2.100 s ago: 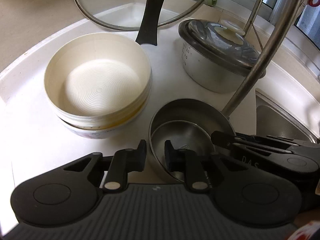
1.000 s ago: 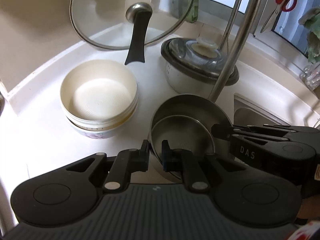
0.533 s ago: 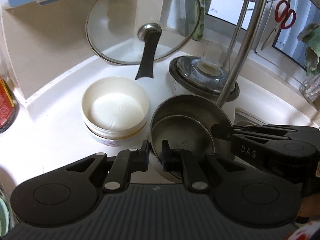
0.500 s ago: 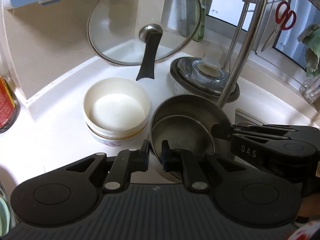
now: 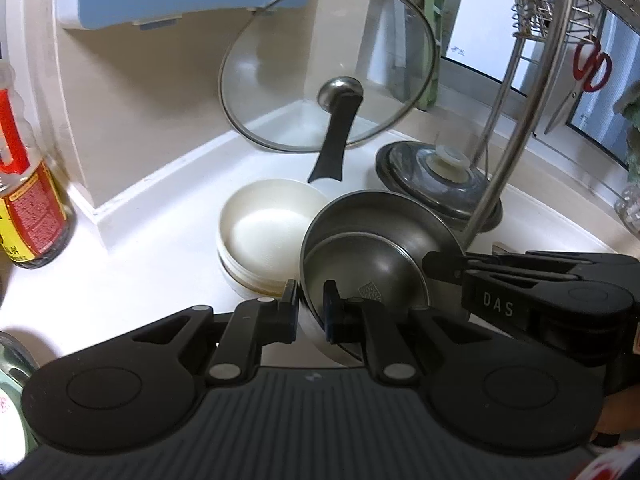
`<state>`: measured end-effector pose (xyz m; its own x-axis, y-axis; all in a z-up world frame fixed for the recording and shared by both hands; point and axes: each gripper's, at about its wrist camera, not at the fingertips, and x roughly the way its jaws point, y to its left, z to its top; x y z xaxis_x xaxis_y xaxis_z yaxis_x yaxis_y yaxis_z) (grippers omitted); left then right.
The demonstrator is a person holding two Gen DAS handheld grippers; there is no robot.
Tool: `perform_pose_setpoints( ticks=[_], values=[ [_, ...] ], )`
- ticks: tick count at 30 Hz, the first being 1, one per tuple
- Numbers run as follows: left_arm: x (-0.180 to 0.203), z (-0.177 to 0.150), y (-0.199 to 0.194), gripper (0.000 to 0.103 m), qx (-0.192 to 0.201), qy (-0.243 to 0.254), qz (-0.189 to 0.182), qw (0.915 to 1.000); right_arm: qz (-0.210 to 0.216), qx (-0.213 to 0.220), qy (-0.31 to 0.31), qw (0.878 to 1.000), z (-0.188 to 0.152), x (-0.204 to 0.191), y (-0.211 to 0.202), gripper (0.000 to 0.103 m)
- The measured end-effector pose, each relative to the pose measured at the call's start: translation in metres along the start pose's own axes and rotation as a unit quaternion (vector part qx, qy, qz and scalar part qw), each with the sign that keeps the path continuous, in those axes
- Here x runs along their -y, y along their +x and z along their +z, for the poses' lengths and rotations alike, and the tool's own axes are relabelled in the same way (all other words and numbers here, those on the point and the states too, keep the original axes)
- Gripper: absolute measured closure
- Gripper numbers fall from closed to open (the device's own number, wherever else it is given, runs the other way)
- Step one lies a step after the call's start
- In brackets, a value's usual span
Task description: Organize plates and bowls
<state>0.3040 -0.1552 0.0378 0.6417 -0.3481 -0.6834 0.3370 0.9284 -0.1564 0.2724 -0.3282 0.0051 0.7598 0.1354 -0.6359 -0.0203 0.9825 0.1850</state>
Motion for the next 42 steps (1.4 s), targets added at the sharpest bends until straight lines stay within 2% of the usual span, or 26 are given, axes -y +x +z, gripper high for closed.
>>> perform_pose_setpoints(
  ticks=[13, 27, 42],
  values=[
    [-0.016, 0.013, 0.001, 0.093, 0.018, -0.013, 0.019, 0.9996, 0.015, 0.008, -0.013, 1.0, 0.016, -0.015, 0.014, 0.097],
    [-0.031, 0.042, 0.017, 0.093, 0.034, -0.024, 0.026, 0.9988, 0.017, 0.02, -0.013, 1.0, 0.043, -0.018, 0.037, 0.097],
    [-0.047, 0.053, 0.049, 0.093, 0.007, -0.039, 0.025, 0.9989, 0.016, -0.008, -0.012, 1.0, 0.056, -0.017, 0.072, 0.097]
  ],
)
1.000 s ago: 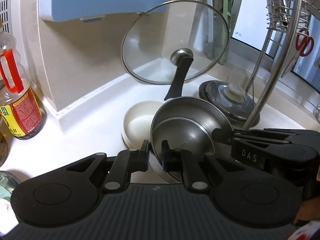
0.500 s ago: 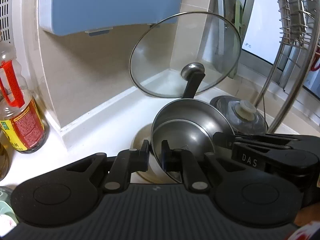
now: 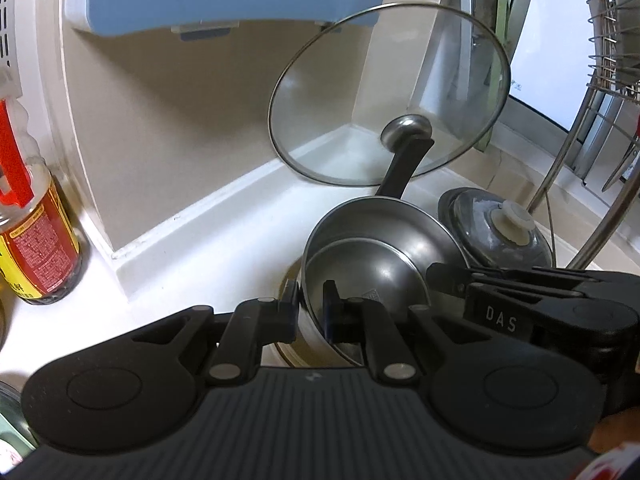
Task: Organize plates and bowls
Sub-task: 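Lower the held steel pot onto the cream bowl stack with the right tool, then open the right tool to release the steel pot on the bowls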
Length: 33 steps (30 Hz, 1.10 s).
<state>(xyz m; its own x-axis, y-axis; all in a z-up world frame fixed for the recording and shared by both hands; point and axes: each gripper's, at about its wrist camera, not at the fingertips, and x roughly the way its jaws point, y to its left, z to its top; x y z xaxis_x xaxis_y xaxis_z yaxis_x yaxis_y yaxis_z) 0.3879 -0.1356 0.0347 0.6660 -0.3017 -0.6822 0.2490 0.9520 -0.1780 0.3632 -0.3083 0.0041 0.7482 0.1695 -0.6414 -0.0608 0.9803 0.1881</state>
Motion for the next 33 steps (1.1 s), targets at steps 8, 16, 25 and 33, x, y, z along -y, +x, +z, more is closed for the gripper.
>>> perform_pose_setpoints(
  ticks=[8, 16, 25, 33],
  values=[
    [-0.003, 0.0, 0.007, 0.093, -0.008, -0.003, 0.002, 1.0, 0.001, -0.008, 0.0, 1.0, 0.0, 0.001, 0.009, 0.097],
    [-0.006, -0.002, 0.014, 0.093, -0.02, -0.007, 0.005, 0.9998, 0.0, -0.016, -0.003, 1.0, -0.001, 0.0, 0.017, 0.097],
    [-0.01, -0.004, 0.022, 0.093, -0.033, -0.015, 0.005, 0.9993, -0.002, -0.029, -0.005, 1.0, -0.003, -0.002, 0.026, 0.097],
    [-0.011, -0.004, 0.026, 0.093, -0.036, -0.016, 0.004, 0.9992, -0.003, -0.031, -0.004, 0.999, -0.004, -0.002, 0.03, 0.097]
  ],
)
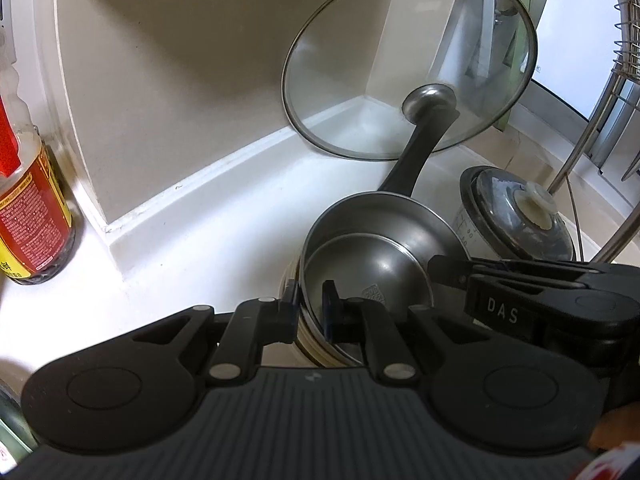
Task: Organize plates and bowls
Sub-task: 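Open the right tool to release the steel pot on the bowls, then withdraw the right tool from the pot and bowl stack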
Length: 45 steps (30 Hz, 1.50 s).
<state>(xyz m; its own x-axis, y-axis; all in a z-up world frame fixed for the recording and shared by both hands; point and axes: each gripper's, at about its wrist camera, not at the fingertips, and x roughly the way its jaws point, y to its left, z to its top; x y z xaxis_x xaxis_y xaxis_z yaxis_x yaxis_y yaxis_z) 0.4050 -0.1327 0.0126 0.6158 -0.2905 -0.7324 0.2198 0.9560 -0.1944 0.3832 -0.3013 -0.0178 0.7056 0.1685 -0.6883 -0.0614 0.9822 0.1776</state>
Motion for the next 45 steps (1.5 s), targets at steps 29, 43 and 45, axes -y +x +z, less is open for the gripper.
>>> perform_pose_setpoints(
  ticks=[29, 43, 45],
  values=[
    [0.0, -0.002, -0.005, 0.083, 0.005, 0.007, 0.009, 0.9999, 0.016, 0.006, 0.025, 1.0, -0.007, 0.006, -0.01, 0.084],
    [0.0, -0.02, -0.036, 0.043, 0.007, 0.02, 0.021, 0.9996, 0.027, 0.012, 0.027, 0.999, -0.027, 0.009, -0.035, 0.041],
    [-0.002, -0.025, -0.041, 0.042, 0.003, 0.019, 0.019, 0.9996, 0.028, 0.007, 0.028, 0.999, -0.033, 0.009, -0.04, 0.041]
  ],
)
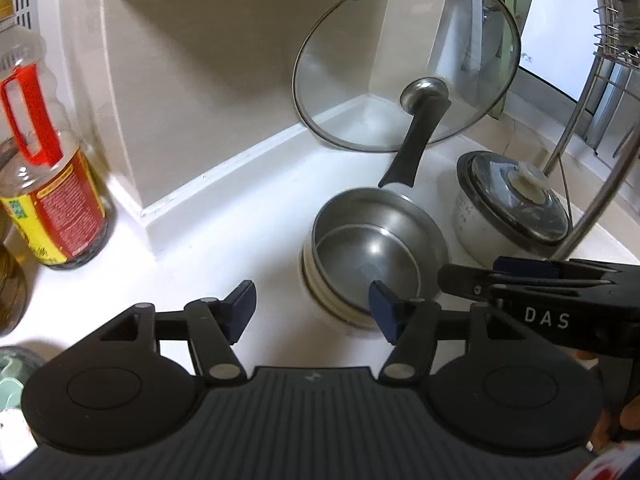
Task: Organize plates and bowls
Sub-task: 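Withdraw the right tool from the pot and bowl stack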
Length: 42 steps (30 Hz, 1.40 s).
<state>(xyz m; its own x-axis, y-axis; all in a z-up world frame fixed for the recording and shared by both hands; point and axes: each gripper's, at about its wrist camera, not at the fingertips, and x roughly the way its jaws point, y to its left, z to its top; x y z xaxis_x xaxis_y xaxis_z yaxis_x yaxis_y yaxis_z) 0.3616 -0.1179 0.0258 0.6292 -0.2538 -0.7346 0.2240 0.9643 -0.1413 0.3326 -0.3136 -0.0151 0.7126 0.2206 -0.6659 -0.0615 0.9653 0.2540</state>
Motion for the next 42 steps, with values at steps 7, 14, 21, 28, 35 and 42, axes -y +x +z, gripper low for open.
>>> perform_pose_setpoints(
  ticks=[7, 14, 21, 28, 35, 42],
  values=[
    [-0.002, -0.02, -0.019, 0.04, -0.006, 0.001, 0.005, 1.0, 0.003, -0.016, -0.003, 1.0, -0.02, -0.001, -0.016, 0.041],
    [-0.002, -0.042, -0.036, 0.039, -0.012, 0.001, 0.012, 0.9999, 0.016, -0.04, 0.002, 0.999, -0.044, -0.003, -0.029, 0.041],
    [0.001, -0.062, -0.045, 0.039, -0.025, -0.004, 0.012, 0.9996, 0.025, -0.06, -0.003, 0.998, -0.061, -0.009, -0.037, 0.041],
    [0.006, -0.081, -0.048, 0.039, -0.038, -0.005, 0.014, 0.9992, 0.031, -0.08, -0.008, 0.996, -0.076, -0.013, -0.039, 0.041],
    [0.007, -0.094, -0.05, 0.039, -0.047, -0.007, 0.017, 0.9987, 0.031, -0.097, -0.006, 0.995, -0.089, -0.012, -0.039, 0.041],
    [0.008, -0.102, -0.051, 0.039, -0.054, -0.009, 0.017, 0.9984, 0.029, -0.111, -0.002, 0.993, -0.099, -0.009, -0.038, 0.041]
  ],
)
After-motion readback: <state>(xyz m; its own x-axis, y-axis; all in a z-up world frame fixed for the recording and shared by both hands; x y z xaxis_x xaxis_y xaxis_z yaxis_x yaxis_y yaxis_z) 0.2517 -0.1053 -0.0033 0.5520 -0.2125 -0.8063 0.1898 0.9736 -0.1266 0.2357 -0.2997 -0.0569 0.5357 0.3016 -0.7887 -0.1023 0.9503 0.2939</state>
